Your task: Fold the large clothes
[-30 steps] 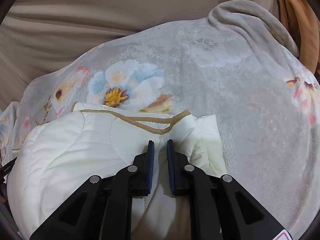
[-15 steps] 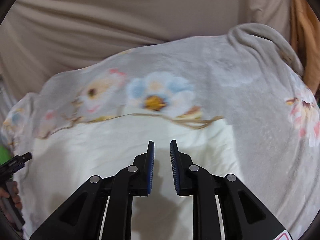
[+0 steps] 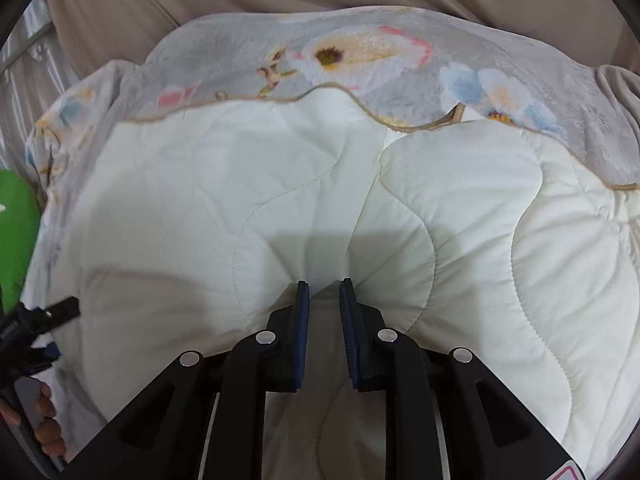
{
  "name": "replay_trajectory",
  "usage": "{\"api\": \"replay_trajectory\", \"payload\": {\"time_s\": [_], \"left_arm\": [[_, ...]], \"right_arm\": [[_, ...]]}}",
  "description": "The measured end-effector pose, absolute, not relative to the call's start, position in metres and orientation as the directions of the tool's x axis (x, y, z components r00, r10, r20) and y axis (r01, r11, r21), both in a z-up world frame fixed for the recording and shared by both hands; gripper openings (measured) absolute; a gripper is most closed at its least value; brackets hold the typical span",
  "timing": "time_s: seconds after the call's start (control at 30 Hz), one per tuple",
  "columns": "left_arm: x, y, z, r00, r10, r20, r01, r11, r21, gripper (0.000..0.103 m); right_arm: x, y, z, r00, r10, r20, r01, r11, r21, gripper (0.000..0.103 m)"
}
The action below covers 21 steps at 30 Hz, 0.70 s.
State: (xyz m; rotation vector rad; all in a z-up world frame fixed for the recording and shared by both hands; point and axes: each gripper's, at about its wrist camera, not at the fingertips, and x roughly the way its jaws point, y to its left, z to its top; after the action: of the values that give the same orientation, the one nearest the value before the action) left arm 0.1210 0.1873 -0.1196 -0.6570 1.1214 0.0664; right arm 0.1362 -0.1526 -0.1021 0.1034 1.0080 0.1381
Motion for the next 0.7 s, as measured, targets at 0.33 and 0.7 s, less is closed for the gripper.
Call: {"api": "replay_trajectory", "payload": {"time_s": [0.33,0.7], "left_arm": [[0.131,0.15,-0.015,0.564,-0.403,-0.72,-0.116,0.825,-0.553,0.026],[0.109,-0.013,0.09,0.533,-0.573,-0.623,0.332,0.818,-0.469,0.022]], "right_arm": [[0.13,-0.181,-0.086,0.515,0.263,-0.816,-0.024,0.956,0.293,0.017],[0.02,-0.215,-0.108,0.492,0.394,-0.777,-0.001,0.892,0.451,0.009]]}}
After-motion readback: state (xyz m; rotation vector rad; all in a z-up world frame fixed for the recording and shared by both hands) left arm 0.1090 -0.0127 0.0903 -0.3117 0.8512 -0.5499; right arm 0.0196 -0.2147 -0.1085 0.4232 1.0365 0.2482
